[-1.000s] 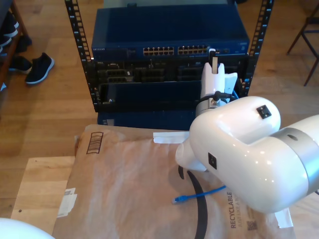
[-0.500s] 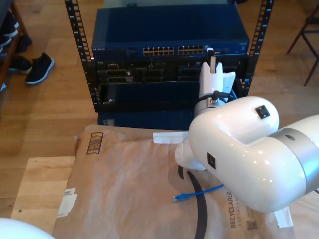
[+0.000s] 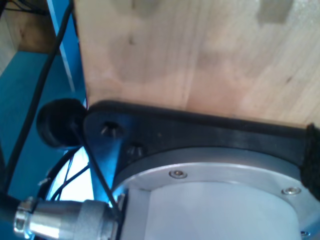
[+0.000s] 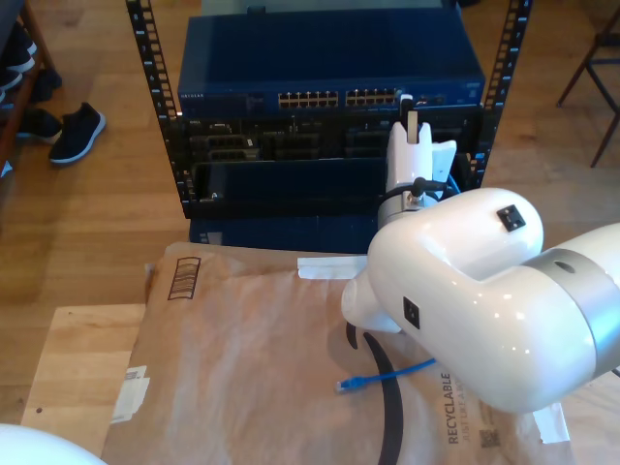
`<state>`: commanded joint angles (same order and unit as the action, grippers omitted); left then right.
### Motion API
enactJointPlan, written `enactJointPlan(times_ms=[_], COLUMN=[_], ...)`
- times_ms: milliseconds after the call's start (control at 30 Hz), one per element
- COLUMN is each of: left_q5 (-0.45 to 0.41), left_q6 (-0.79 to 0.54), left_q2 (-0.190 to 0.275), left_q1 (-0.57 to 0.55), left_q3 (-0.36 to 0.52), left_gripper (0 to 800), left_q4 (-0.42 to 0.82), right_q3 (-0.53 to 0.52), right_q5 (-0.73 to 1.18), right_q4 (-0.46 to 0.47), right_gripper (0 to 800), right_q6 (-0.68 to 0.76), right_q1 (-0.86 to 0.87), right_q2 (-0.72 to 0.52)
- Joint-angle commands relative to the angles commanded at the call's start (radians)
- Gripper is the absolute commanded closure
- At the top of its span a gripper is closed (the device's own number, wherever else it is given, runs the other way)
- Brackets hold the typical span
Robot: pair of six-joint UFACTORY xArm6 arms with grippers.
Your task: Grab the cable and plug it in
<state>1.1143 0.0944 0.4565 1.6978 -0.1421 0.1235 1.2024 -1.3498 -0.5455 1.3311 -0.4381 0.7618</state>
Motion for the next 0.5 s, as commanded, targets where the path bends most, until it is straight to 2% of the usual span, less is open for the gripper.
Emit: enactJointPlan(times_ms=[500], left_q5=[0.002], left_q6=[0.000], left_q2=[0.000], left_q1=[0.000], left_q3=[0.000], left_gripper=[1], left_q4=[0.000], right_q3=[0.005], right_q5=[0.026], right_q4=[-0.005], right_gripper=[800], right_q6=[-0.002], right_q1=[0.000], right_q2=[0.005])
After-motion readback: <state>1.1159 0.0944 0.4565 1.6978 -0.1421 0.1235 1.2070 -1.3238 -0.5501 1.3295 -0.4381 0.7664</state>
